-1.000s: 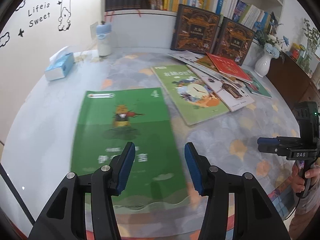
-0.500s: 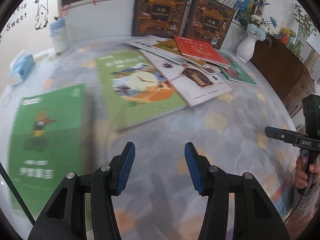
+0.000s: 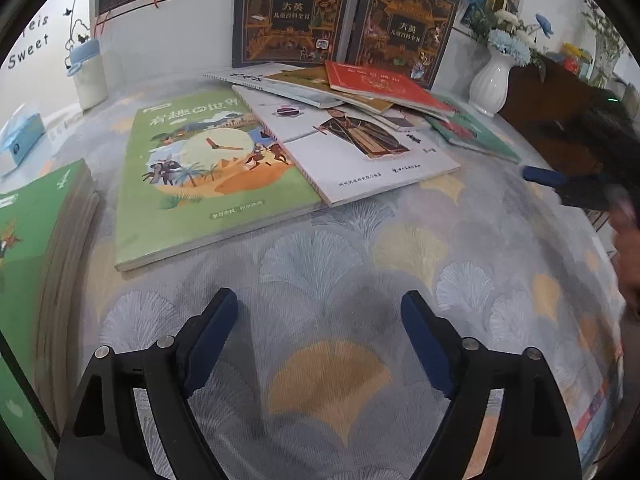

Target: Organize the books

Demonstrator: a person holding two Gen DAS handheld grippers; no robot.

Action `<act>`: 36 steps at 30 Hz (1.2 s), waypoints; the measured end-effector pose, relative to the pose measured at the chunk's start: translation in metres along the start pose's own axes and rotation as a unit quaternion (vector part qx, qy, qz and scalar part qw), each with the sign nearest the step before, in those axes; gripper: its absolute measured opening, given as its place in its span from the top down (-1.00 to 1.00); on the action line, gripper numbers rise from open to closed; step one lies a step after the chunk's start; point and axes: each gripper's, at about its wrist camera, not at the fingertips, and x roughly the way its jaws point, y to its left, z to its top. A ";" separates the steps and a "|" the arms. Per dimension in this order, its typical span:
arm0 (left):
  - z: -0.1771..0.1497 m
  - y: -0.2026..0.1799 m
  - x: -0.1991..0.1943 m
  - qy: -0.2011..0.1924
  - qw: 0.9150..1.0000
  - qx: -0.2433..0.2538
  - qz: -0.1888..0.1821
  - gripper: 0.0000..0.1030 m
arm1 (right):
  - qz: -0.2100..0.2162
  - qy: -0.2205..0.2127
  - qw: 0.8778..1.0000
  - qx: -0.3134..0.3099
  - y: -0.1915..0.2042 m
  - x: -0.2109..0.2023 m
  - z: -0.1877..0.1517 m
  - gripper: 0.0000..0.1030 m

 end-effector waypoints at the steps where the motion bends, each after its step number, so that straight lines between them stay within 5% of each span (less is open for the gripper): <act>1: 0.000 0.003 -0.001 -0.003 1.000 -0.007 -0.012 -0.69 | 0.016 -0.001 1.000 0.021 -0.003 0.005 0.007 -0.38; 4: 0.001 0.008 0.000 -0.011 0.999 -0.025 -0.037 -0.71 | 0.104 0.014 0.989 0.101 -0.005 0.039 0.026 -0.38; 11: 0.001 0.008 0.001 -0.012 0.998 -0.030 -0.052 -0.77 | 0.133 0.002 0.980 0.149 0.021 0.117 0.047 -0.38; 18: -0.001 0.006 -0.002 -0.008 0.998 -0.023 -0.056 -0.80 | 0.088 -0.104 0.969 0.205 0.025 0.140 0.049 -0.20; 24: -0.003 0.008 -0.003 -0.005 0.998 -0.025 -0.065 -0.81 | 0.013 -0.187 0.973 0.132 0.036 0.140 0.053 0.04; 27: -0.003 0.008 -0.004 -0.005 0.997 -0.028 -0.067 -0.82 | -0.046 -0.198 0.975 0.088 0.038 0.144 0.051 0.63; 36: -0.005 0.016 -0.007 -0.008 0.995 -0.047 -0.088 -0.82 | -0.077 -0.203 0.976 0.024 0.055 0.123 0.028 0.74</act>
